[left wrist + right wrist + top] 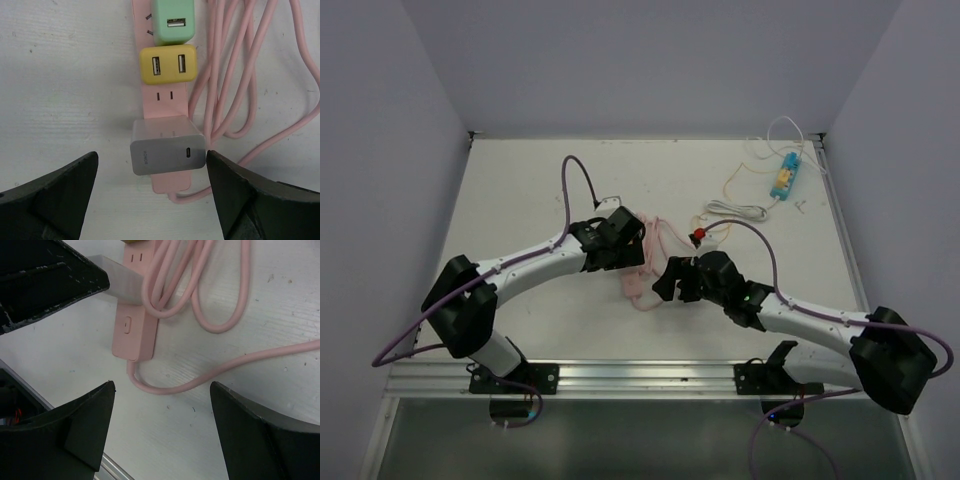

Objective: Pull the plug off the socket

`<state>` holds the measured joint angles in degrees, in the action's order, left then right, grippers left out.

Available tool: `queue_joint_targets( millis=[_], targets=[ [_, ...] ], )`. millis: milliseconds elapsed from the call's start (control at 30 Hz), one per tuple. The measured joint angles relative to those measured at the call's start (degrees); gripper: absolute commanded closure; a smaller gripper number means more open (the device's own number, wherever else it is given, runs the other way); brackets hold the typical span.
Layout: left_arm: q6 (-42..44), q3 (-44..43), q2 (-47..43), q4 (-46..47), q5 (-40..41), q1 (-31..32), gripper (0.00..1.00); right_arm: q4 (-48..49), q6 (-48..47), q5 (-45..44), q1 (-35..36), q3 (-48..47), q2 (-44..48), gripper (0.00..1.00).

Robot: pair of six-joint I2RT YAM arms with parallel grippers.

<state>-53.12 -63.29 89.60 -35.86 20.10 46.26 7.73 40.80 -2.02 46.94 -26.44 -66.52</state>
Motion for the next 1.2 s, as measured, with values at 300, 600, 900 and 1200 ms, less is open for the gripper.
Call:
queue_joint_targets(
  millis=[300, 600, 900, 1200],
  targets=[
    [-1.4, -0.3, 4.1, 0.6, -0.7, 0.0, 0.12, 2.5, 0.6, -1.5, 0.0, 5.0, 4.7, 0.17],
    [-2.3, -0.3, 5.0, 0.7, -1.2, 0.0, 0.28, 4.7, 0.7, -0.8, 0.0, 6.2, 4.4, 0.16],
    [-3.5, 2.6, 2.7, 4.0, -2.4, 0.0, 0.45, 8.9, 1.2, 1.5, 0.0, 6.1, -0.8, 0.14],
    [-5.2, 10.9, -4.3, 9.1, -3.6, 0.0, 0.52, 12.8, 2.8, 4.6, 0.6, 1.9, -9.5, 0.14]
  ],
)
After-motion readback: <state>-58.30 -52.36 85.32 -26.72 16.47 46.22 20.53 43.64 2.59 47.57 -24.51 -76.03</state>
